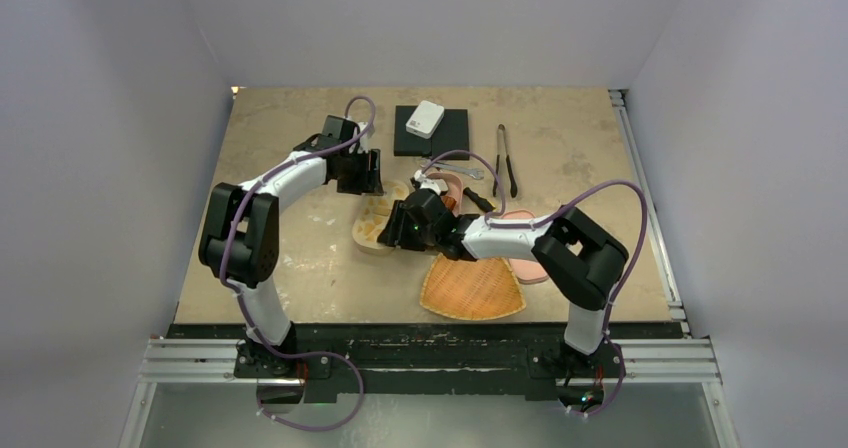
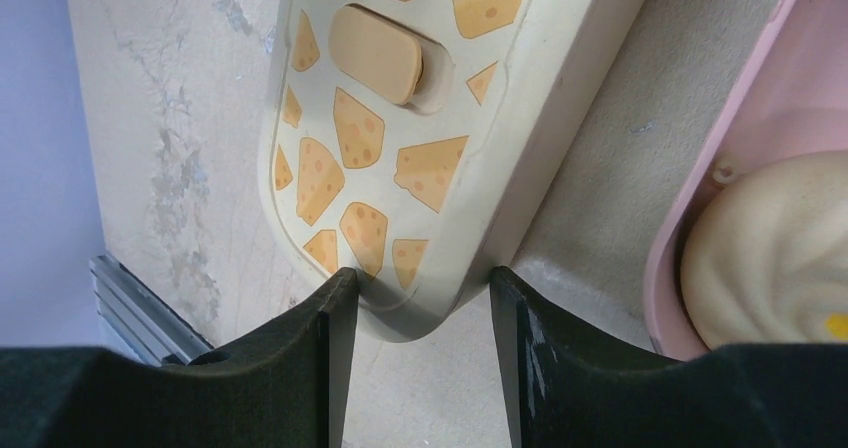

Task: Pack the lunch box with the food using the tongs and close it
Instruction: Close the box lid on the packing box, then pick up the box lid from the center of the board, then close the box lid on the packing box.

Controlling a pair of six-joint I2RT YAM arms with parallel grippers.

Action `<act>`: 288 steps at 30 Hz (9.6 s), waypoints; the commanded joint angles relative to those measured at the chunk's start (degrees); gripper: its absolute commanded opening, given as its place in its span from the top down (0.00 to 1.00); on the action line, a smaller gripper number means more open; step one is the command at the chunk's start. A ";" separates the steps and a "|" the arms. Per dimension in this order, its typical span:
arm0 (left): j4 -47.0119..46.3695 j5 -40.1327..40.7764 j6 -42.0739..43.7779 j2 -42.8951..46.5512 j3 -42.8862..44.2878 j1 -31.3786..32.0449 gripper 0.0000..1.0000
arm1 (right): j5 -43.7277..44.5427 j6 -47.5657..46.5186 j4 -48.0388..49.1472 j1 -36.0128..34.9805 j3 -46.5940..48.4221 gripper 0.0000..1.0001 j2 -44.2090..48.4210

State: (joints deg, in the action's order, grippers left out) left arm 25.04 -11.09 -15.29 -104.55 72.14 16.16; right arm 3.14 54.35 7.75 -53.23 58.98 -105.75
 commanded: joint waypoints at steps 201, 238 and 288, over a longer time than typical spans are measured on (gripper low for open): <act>-15.10 65.94 1.82 13.64 -7.75 53.88 1.00 | 0.58 -4.16 -2.15 17.59 -5.63 0.70 27.21; -7.57 12.97 1.55 34.15 -9.51 42.49 0.10 | -11.58 -21.33 10.91 29.37 -13.96 1.00 49.42; -29.29 -38.38 -11.68 42.80 -19.69 15.52 1.00 | -53.95 -11.84 28.58 30.29 -12.50 0.47 45.19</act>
State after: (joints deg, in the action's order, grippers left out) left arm 4.51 -54.08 -20.71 -64.34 54.52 32.01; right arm -53.49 43.81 37.76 -22.76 47.05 -59.35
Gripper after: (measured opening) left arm 0.121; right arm 0.406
